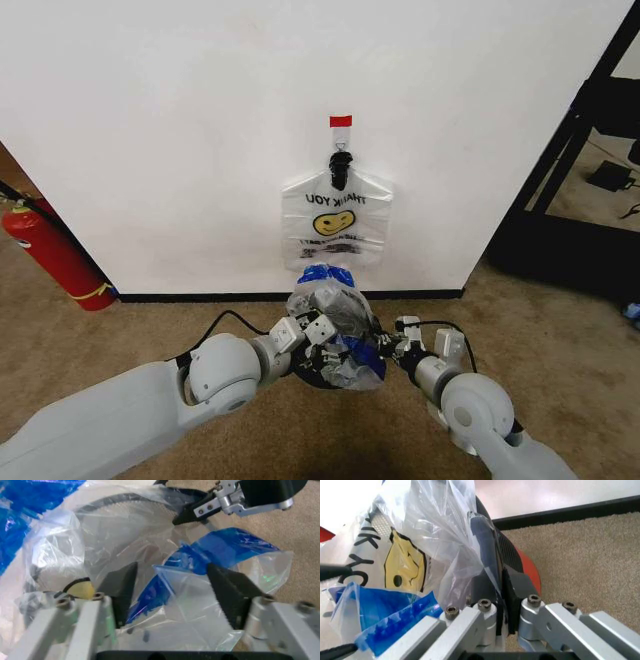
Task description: Pick up the garbage bag from the wall and place it over the trash bin.
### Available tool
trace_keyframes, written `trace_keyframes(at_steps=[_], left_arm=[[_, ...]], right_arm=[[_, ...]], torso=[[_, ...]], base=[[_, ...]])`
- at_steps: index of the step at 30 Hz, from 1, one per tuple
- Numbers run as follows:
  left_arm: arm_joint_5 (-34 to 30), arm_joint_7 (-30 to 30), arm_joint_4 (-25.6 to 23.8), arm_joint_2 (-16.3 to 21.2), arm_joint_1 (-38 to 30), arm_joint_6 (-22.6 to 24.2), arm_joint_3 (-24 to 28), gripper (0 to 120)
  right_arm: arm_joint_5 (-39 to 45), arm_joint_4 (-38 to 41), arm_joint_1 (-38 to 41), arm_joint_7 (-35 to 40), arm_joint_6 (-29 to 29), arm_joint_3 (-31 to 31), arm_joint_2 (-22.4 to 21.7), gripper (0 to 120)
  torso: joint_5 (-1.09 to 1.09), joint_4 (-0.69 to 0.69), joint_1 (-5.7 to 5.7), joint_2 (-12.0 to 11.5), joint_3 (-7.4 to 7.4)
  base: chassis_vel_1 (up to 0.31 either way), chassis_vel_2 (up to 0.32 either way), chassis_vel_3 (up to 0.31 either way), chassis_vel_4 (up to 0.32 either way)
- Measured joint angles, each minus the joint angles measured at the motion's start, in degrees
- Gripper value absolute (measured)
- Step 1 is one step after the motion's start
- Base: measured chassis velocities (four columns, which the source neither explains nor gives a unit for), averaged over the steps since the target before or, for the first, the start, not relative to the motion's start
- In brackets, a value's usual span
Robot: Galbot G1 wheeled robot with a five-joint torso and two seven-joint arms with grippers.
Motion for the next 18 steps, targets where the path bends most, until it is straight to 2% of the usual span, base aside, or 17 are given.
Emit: trace_keyframes(at_steps=[5,10,12,13,16,18], left_arm=[[-0.11,0.06,0.32,-0.08,-0.46,0.53,1.29,30],[-0.22,0.07,0.65,-0.1,-0.67,0.85,1.62,21],[-0.41,-0.06,0.73,0.24,-0.54,0.92,1.62,12],[-0.41,-0.06,0.73,0.24,-0.54,0.92,1.62,12],[-0.44,-0.19,0.74,0.59,-0.13,0.94,1.5,0],[-0.41,-0.32,0.68,0.86,0.28,0.93,1.22,0]], right_arm=[[0.07,0.12,-0.11,0.18,0.0,0.06,-0.07,0],[0.23,0.19,-0.05,0.35,0.01,0.06,-0.14,0],[0.51,0.27,0.04,0.47,0.02,0.06,-0.23,0],[0.51,0.27,0.04,0.47,0.02,0.06,-0.23,0],[0.71,0.28,0.25,0.55,0.02,0.04,-0.35,0],[0.84,0.28,0.43,0.6,0.03,-0.03,-0.4,0]], torso=[[0.0,0.0,0.0,0.0,0.0],[0.0,0.0,0.0,0.0,0.0],[0.0,0.0,0.0,0.0,0.0],[0.0,0.0,0.0,0.0,0.0],[0.0,0.0,0.0,0.0,0.0],[-0.01,0.0,0.0,0.0,0.0]], base=[[0.0,0.0,0.0,0.0],[0.0,0.0,0.0,0.0],[0.0,0.0,0.0,0.0],[0.0,0.0,0.0,0.0],[0.0,0.0,0.0,0.0],[0.0,0.0,0.0,0.0]])
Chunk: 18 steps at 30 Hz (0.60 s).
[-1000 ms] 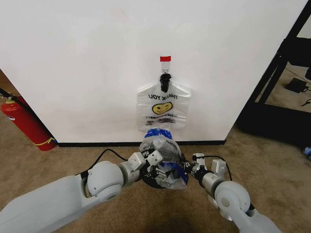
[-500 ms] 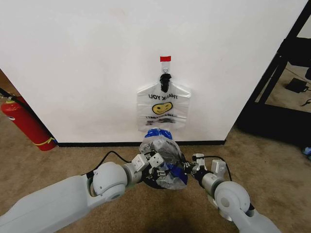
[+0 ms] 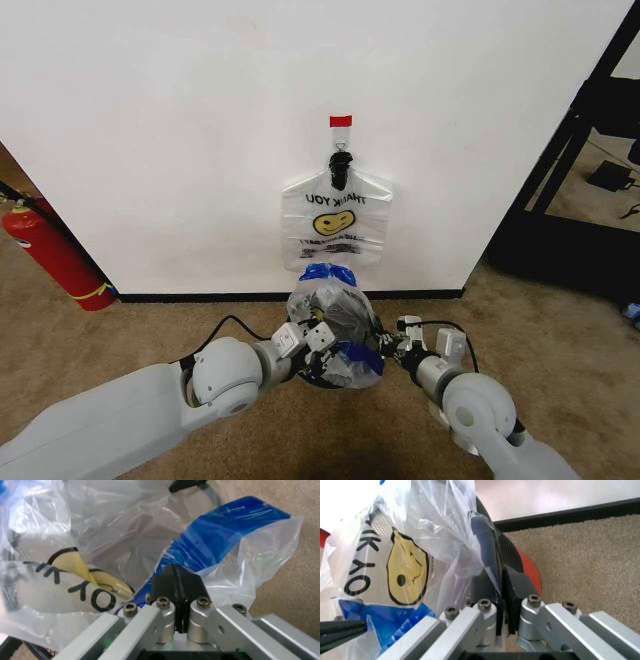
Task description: Pick up the garbage bag from the wall and place it over the trash bin.
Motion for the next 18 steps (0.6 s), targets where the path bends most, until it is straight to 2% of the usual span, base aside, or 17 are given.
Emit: trace_keyframes(at_steps=[9,13,18], left_arm=[[0.16,-0.36,-1.87,1.85,2.16,-0.68,-1.86,0],[2.06,0.12,-5.19,5.1,7.58,-2.69,-5.14,0],[4.63,0.51,-5.84,5.66,13.9,-3.5,-8.07,0]], right_arm=[[0.68,-0.02,0.54,0.31,0.02,0.02,-0.07,0],[2.17,-0.02,0.51,0.96,0.15,0.77,0.3,0],[3.46,-0.01,0.38,1.73,0.27,1.21,0.83,0]], torso=[[0.0,0.0,0.0,0.0,0.0],[0.0,0.0,0.0,0.0,0.0],[0.0,0.01,-0.01,0.0,0.0]], base=[[0.0,0.0,0.0,0.0],[0.0,0.0,0.0,0.0],[0.0,0.0,0.0,0.0]])
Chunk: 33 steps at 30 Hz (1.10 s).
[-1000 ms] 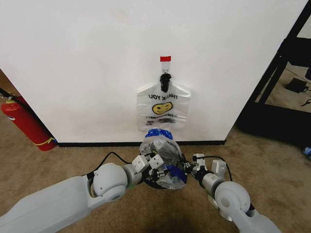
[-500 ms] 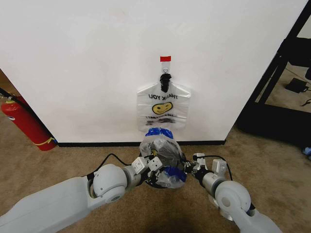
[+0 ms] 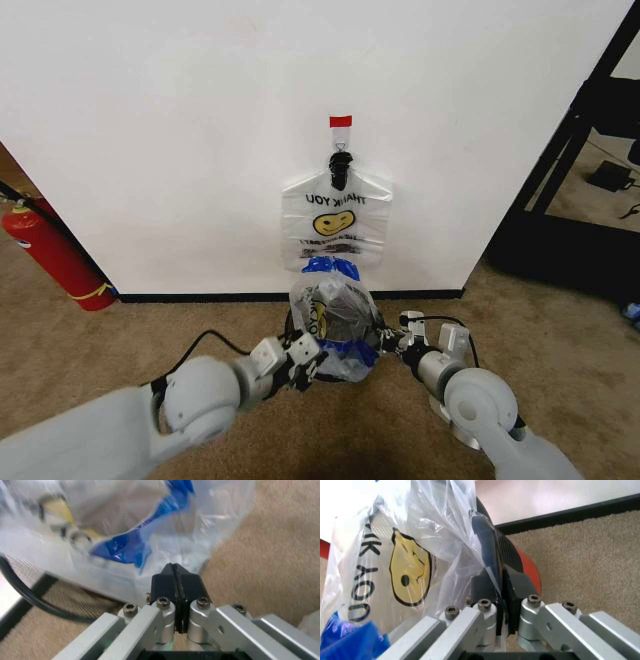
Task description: Pick up the garbage bag from the wall and place it over the trash bin.
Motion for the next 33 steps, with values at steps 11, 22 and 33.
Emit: trace_keyframes(at_steps=[11,22,33], left_arm=[[3.79,0.17,-0.13,0.27,8.59,-1.17,-3.53,0],[2.14,-1.82,-7.19,1.12,11.65,-2.18,-10.73,3],[2.53,-1.6,-10.27,1.66,2.36,1.32,-8.98,47]], right_arm=[[0.45,0.42,-0.18,0.95,0.06,0.26,0.1,0],[-0.23,0.21,-0.14,0.87,0.13,0.13,0.49,0],[-1.39,-0.18,0.11,0.71,0.14,-0.67,0.77,0]], torso=[[0.0,-0.01,0.0,0.0,0.0],[0.0,-0.01,0.0,0.0,0.0],[0.0,-0.01,0.01,0.0,0.0]], base=[[0.0,0.0,0.0,0.0],[0.0,0.0,0.0,0.0],[0.0,0.0,0.0,0.0]])
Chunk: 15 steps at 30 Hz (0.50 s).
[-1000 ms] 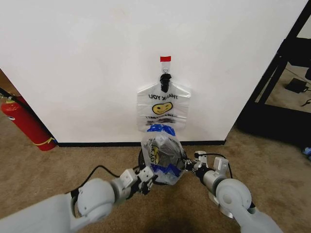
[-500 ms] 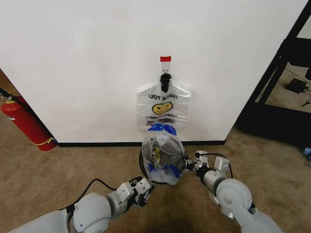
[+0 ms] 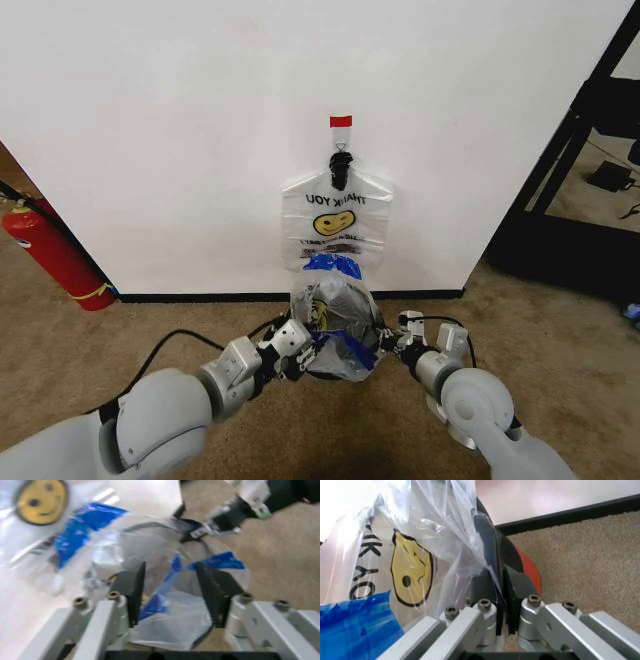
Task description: Pick up the garbage bag from the wall and place it over the trash bin.
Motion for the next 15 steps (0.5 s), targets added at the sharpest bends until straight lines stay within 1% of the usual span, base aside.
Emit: trace_keyframes(at_steps=[1,2,3,5,7,10,11,15], left_arm=[[0.21,0.28,0.75,-0.41,-1.65,0.43,2.38,52],[0.27,0.46,1.37,-0.68,-2.67,0.67,3.7,54],[0.1,0.65,3.1,-1.35,-4.73,1.15,6.22,61],[-0.12,0.66,3.76,-1.62,-5.42,1.32,7.01,62],[-2.44,0.11,6.94,-3.14,-8.6,2.19,9.98,72],[-3.73,-0.67,8.69,-3.77,-10.6,2.43,11.06,84],[-3.73,-0.67,8.69,-3.77,-10.6,2.43,11.06,84],[-3.7,-1.28,10.38,-3.72,-11.91,1.42,11.73,98]], right_arm=[[-0.07,0.05,-0.11,0.0,0.0,0.0,0.0,0],[-0.1,0.07,-0.16,0.0,0.0,0.0,0.0,0],[-0.16,0.21,-0.3,0.0,0.0,0.02,0.0,0],[-0.18,0.28,-0.34,0.0,-0.01,0.03,0.0,0],[-0.35,0.51,-0.63,-0.03,0.0,0.17,-0.1,0],[-0.46,0.53,-0.88,-0.11,-0.01,0.29,-0.23,0],[-0.46,0.53,-0.88,-0.11,-0.01,0.29,-0.23,0],[-1.21,0.44,-0.69,-0.54,0.02,0.25,-0.37,0]], torso=[[0.0,0.0,0.0,0.0,0.0],[0.0,0.0,0.0,0.0,0.0],[0.0,-0.01,0.0,0.0,0.0],[0.0,-0.01,0.0,0.0,0.0],[-0.01,-0.01,0.0,0.0,0.0],[0.0,-0.01,0.0,0.0,0.0],[0.0,-0.01,0.0,0.0,0.0],[0.0,0.0,0.0,0.0,0.01]], base=[[0.0,0.0,0.0,0.0],[0.0,0.0,0.0,0.0],[0.0,0.0,0.0,0.0],[0.0,0.0,0.0,0.0],[0.0,0.0,0.0,0.0],[0.0,0.0,0.0,0.0],[0.0,0.0,0.0,0.0],[0.0,0.0,0.0,0.0]])
